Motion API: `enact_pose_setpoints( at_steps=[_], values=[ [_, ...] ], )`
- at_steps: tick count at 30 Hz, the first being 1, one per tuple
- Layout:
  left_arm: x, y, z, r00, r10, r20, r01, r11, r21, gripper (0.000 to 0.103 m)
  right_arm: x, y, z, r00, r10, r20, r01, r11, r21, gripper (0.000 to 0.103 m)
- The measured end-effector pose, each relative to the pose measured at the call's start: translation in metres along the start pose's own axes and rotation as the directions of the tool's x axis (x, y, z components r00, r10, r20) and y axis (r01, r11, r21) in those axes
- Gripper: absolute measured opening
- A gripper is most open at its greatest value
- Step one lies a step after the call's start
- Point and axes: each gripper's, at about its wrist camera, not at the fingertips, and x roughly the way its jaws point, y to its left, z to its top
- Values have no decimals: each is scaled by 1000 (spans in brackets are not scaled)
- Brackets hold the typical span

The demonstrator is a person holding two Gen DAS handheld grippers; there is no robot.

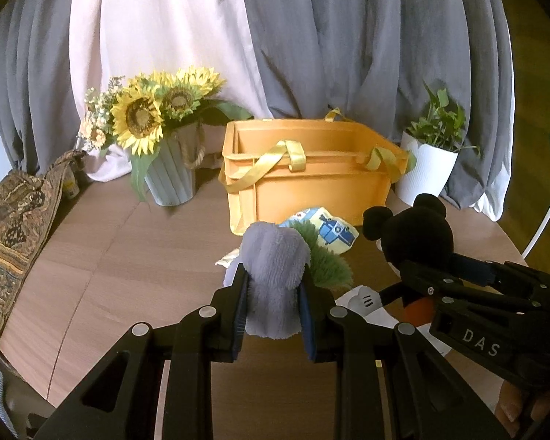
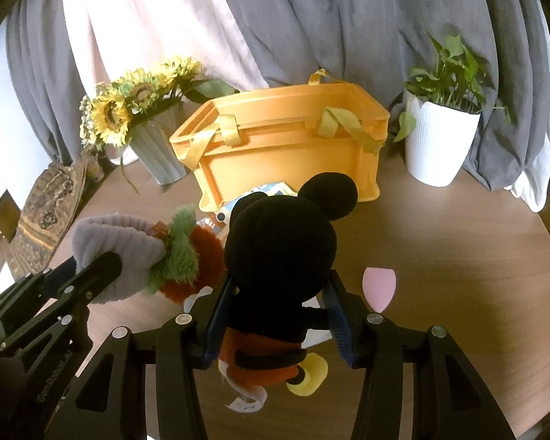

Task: Organize soft objects
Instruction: 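Lift and carry the Mickey plush and white plush over the orange crate with both tools, then lower the Mickey plush with the right tool while the left tool lowers the white plush into the crate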

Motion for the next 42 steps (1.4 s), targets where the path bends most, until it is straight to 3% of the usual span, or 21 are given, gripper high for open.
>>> enact_pose_setpoints(
  at_steps=[17,42],
  values=[
    [-17,-1,32,994,-16,106,18,1000,-18,25,-28,-1,28,992,-18,127,17,1000,8,50],
    [-29,2,85,961,-21,275,21,1000,3,24,-52,5,76,952,-31,303,23,999,30,50]
  ],
)
